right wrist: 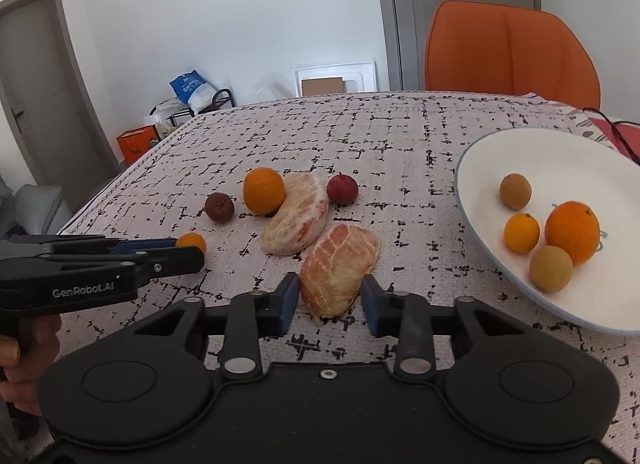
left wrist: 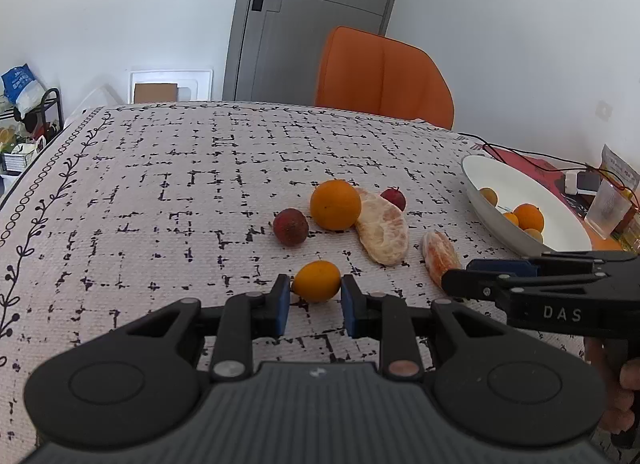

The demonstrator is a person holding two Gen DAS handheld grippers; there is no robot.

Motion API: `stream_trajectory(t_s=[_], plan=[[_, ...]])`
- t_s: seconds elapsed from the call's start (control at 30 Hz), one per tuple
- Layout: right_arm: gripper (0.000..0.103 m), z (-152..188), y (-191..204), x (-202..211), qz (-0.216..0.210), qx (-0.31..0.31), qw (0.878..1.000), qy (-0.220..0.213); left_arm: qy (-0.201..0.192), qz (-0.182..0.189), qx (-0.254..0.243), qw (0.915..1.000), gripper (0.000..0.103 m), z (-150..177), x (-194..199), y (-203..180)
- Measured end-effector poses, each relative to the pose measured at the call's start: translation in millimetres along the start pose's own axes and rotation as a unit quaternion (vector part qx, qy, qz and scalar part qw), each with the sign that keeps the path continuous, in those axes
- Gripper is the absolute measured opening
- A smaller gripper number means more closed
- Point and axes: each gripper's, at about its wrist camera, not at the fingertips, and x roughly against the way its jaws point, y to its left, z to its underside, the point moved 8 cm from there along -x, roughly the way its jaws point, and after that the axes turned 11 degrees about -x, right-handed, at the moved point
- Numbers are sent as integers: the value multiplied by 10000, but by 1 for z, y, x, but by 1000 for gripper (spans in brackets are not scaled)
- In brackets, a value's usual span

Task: Organize fruits
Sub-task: 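Carry the small orange and peeled orange half over the white bowl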

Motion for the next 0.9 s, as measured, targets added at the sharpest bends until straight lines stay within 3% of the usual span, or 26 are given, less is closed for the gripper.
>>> stream_trajectory(t_s=[0.3, 0.33, 0.4, 0.9], plan=[[45, -9, 3, -17, 141, 58, 9999, -14, -20, 19, 98, 9999, 25, 0, 1, 10], [44, -9, 4, -18, 148, 81, 9999, -7, -40, 20, 125, 9999, 25, -1, 2, 11], [33, -10, 7, -19, 188, 151, 9997, -12, -70, 19, 137, 9999, 25, -3, 4, 12], [31, -21, 7, 21, -199, 17, 9989, -422, -265, -18, -176, 9995, 25, -27, 19, -12]])
